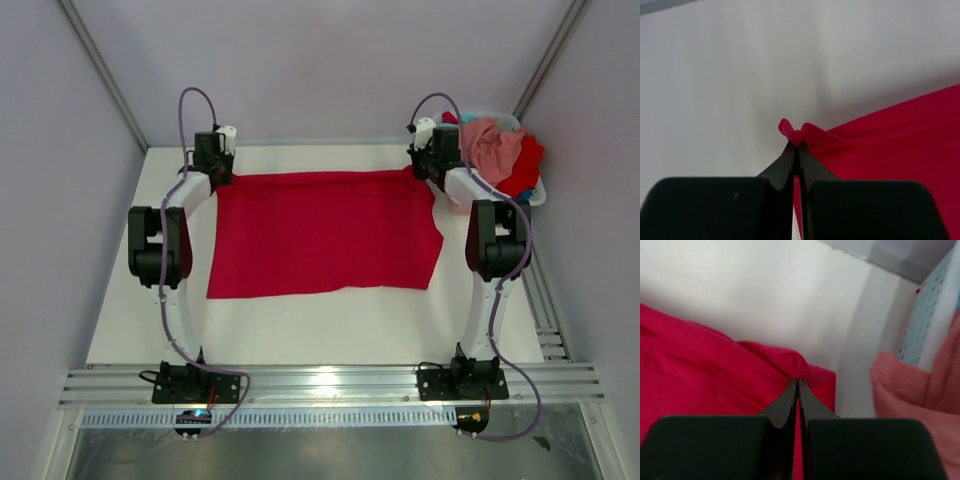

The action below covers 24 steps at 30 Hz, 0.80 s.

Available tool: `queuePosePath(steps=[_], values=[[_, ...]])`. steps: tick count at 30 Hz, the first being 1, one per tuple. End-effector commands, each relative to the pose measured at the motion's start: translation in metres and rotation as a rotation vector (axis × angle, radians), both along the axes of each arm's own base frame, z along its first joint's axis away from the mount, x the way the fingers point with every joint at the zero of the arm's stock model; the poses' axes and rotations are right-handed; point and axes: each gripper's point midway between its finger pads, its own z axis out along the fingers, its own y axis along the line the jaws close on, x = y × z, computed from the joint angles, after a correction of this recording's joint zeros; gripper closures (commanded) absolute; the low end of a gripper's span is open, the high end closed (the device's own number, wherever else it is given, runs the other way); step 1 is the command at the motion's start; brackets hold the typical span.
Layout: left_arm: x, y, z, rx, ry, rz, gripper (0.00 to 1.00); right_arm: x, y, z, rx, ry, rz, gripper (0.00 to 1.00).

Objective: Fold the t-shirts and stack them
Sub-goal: Fold the tshirt

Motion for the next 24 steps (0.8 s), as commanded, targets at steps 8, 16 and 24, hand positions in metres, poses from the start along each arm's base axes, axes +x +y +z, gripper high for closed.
queuePosePath(steps=[8, 16, 24], values=[[-0.039, -0.014, 0.01, -0.013, 0.12, -0.136, 0.71, -0.035, 0.015, -0.002, 0.02, 0.096, 0.101, 0.68], [-0.053, -0.024, 0.006, -0.054, 0.151, -0.179, 0.48, -0.051, 0.023, -0.002, 0.014, 0.093, 0.148, 0.54], [-0.078, -0.048, 0.032, -0.159, 0.124, -0.237, 0.46, -0.08, 0.036, 0.032, 0.046, 0.04, 0.208, 0.49]])
